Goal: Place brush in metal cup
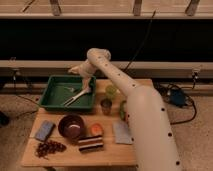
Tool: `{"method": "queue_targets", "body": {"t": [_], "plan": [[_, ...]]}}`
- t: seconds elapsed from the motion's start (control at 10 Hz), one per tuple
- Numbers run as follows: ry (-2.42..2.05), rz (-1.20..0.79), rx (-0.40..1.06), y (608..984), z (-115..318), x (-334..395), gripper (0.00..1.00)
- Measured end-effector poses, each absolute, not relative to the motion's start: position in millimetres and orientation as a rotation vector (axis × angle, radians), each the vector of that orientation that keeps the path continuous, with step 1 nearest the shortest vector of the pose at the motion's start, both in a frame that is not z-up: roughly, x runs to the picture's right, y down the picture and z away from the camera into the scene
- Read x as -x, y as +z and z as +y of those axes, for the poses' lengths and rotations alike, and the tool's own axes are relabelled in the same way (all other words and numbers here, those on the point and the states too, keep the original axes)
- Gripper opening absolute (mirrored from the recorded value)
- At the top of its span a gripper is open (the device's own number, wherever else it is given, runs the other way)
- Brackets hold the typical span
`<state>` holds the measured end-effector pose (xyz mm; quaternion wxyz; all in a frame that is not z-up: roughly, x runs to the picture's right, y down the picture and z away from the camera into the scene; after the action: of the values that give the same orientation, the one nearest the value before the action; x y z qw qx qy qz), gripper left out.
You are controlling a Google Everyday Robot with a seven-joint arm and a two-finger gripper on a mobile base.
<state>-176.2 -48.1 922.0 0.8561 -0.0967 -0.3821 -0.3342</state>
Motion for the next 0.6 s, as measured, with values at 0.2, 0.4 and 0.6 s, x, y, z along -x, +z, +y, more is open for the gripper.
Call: {"method": "queue_targets", "body": {"t": [0.2,0.4,0.6], "plan": [[-0.712,-0.806,0.228,925.1,-36.4,176.1,0.80],[-0.717,-0.798,0.266,929.7,-22.1,172.7,0.80],[-0.717,-0.793,0.295,933.7,-10.6,169.4,0.80]]}}
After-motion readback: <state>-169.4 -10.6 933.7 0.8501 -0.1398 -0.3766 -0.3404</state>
